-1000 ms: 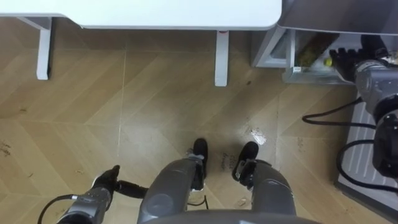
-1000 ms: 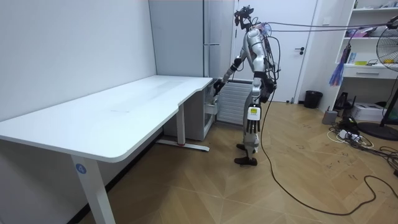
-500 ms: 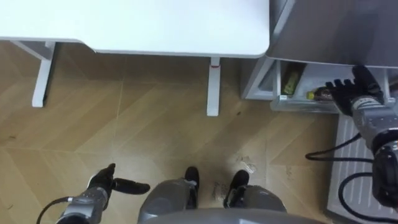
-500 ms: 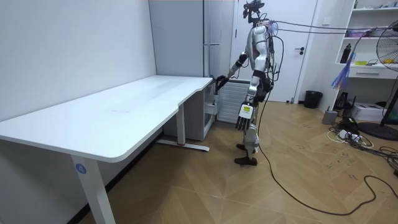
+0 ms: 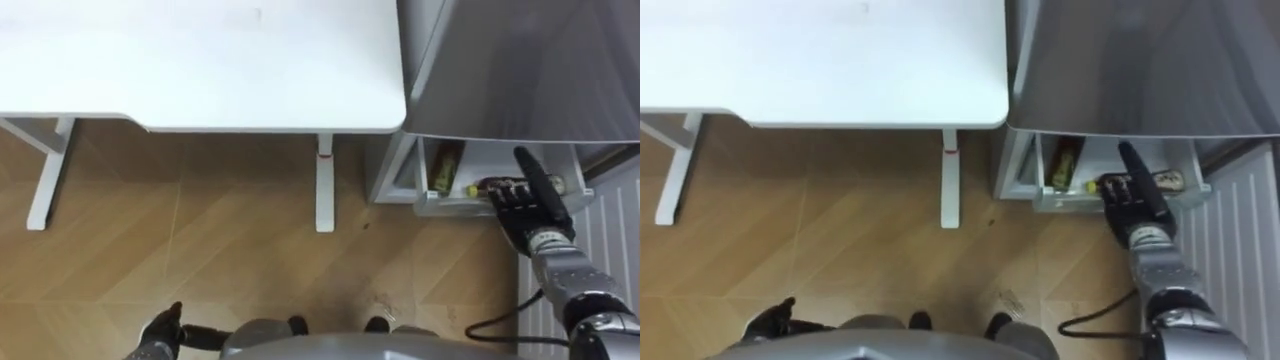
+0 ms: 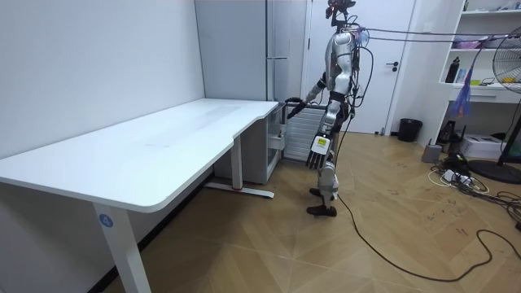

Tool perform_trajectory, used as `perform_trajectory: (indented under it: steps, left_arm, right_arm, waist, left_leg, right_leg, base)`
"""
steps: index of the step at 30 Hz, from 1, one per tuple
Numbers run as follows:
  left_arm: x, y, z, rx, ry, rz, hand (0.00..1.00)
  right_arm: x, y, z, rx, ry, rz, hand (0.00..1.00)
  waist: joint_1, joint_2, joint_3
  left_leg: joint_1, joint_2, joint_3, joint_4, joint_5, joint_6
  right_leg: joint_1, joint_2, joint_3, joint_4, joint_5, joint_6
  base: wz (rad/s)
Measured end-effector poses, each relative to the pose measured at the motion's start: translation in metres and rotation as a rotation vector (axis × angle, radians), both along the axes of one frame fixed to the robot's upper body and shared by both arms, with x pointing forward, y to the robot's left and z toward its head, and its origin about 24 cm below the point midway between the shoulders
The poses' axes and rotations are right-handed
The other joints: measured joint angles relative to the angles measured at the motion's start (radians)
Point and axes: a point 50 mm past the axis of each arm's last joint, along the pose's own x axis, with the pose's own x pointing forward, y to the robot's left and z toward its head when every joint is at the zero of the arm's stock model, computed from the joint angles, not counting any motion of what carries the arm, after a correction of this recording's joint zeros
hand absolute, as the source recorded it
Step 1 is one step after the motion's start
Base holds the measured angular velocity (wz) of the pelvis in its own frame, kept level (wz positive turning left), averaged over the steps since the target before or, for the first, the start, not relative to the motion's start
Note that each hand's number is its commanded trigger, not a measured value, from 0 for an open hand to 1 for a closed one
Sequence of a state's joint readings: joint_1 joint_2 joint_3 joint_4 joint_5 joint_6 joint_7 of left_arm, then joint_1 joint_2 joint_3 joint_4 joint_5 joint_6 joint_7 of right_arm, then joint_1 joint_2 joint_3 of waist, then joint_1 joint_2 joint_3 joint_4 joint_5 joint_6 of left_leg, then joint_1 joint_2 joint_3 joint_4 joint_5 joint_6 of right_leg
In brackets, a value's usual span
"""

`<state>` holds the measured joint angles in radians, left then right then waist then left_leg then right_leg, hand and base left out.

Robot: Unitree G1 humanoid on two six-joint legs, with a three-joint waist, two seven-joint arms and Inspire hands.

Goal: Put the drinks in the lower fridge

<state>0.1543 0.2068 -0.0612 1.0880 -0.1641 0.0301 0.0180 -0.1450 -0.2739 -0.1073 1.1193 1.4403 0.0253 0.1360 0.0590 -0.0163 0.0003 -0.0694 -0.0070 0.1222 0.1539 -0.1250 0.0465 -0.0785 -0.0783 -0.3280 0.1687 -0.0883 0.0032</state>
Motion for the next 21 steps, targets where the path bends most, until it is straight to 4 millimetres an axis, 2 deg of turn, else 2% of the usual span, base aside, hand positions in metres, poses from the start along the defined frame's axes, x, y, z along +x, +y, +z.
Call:
perform_trajectory:
  steps: [4, 6, 10, 14, 16, 21]
  left_arm:
    - [-0.012, 0.001, 0.0, 0.021, 0.013, 0.017, 0.0]
    - [-0.017, 0.001, 0.0, 0.035, 0.018, 0.019, 0.0]
    - [-0.024, 0.006, 0.001, 0.064, 0.017, 0.064, 0.0]
    - [-0.03, 0.01, 0.002, 0.09, 0.032, 0.094, 0.0]
    - [-0.041, 0.012, 0.002, 0.105, 0.057, 0.118, 0.0]
    - [-0.06, 0.01, -0.001, 0.101, 0.143, 0.133, 0.0]
  right_arm:
    - [-0.029, 0.001, -0.015, -0.036, 0.144, 0.045, 0.0]
    - [-0.037, 0.002, -0.02, -0.053, 0.193, 0.073, 0.0]
    - [-0.062, 0.006, -0.03, -0.106, 0.319, 0.165, 0.0]
    - [-0.079, 0.005, -0.035, -0.153, 0.424, 0.223, 0.0]
    - [-0.093, 0.006, -0.039, -0.189, 0.517, 0.281, 0.0]
    - [-0.122, 0.015, -0.048, -0.197, 0.658, 0.355, 0.0]
  waist:
    - [-0.011, -0.001, 0.0033]
    - [-0.028, -0.005, 0.0057]
    - [-0.027, -0.012, 0.0107]
    - [-0.027, -0.014, 0.0102]
    - [-0.026, -0.012, 0.0089]
    - [-0.032, -0.012, 0.0086]
  left_leg:
    - [0.033, -0.005, -0.012, -0.001, -0.013, -0.002]
    - [0.046, -0.006, -0.018, -0.003, -0.017, -0.004]
    - [0.082, -0.005, -0.022, -0.002, -0.035, -0.01]
    - [0.104, -0.003, -0.022, -0.001, -0.045, -0.012]
    - [0.131, -0.002, -0.023, -0.001, -0.059, -0.013]
    - [0.167, -0.001, -0.035, 0.012, -0.08, -0.012]
  right_leg:
    - [0.035, 0.003, 0.006, 0.001, -0.015, 0.007]
    - [0.048, 0.008, 0.028, 0.0, -0.022, 0.008]
    - [0.084, 0.018, 0.053, -0.004, -0.037, 0.008]
    - [0.104, 0.021, 0.059, -0.005, -0.047, 0.01]
    - [0.136, 0.028, 0.08, -0.018, -0.052, 0.012]
    - [0.177, 0.029, 0.079, -0.015, -0.065, 0.017]
  base:
    - [0.04]
    - [0.11]
    - [0.0]
    - [0.0]
    - [0.0]
    - [0.06]
